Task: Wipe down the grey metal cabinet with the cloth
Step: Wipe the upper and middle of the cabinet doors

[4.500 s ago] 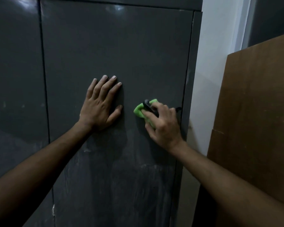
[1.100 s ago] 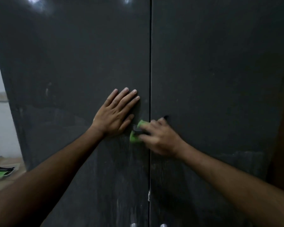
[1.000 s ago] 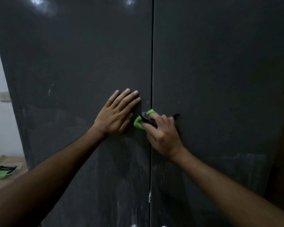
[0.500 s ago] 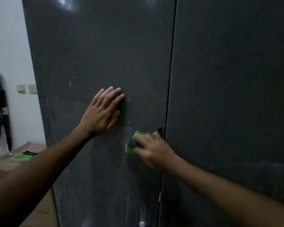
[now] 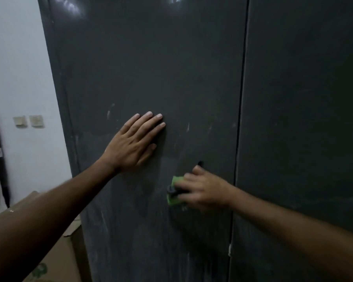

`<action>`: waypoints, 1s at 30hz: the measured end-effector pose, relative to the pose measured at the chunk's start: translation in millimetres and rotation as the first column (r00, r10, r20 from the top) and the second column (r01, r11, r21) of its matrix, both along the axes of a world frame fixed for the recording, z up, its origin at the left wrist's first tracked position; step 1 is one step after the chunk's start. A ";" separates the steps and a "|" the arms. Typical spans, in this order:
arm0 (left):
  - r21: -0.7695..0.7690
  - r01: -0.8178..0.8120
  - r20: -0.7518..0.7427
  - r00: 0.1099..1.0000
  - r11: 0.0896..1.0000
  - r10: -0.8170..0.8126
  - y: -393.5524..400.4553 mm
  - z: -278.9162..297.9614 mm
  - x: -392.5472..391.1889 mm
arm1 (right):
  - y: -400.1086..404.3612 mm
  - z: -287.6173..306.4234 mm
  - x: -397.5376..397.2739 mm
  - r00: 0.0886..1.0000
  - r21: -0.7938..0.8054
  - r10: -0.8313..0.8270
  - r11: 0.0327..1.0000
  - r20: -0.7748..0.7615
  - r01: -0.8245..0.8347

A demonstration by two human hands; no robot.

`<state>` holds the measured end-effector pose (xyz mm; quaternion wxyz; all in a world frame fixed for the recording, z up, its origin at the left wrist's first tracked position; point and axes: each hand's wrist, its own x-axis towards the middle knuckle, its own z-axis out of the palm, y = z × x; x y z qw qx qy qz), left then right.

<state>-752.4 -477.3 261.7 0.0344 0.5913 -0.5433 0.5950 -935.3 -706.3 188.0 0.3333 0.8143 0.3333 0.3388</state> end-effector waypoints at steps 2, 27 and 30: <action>-0.001 0.028 -0.008 1.000 1.000 -0.028 -0.9 -1.6 3.4 | 1.9 27.0 10.9 0.971 0.276 -0.079 0.961 0.227 0.014; -0.135 0.068 -0.032 0.997 0.989 -0.073 89.4 -5.1 67.1 | 84.2 57.0 69.3 0.859 0.612 -0.267 0.788 0.437 -0.066; -0.148 0.053 -0.044 0.997 0.988 -0.060 99.7 -4.7 73.8 | 103.7 28.8 80.8 0.893 0.546 -0.182 0.834 0.412 -0.082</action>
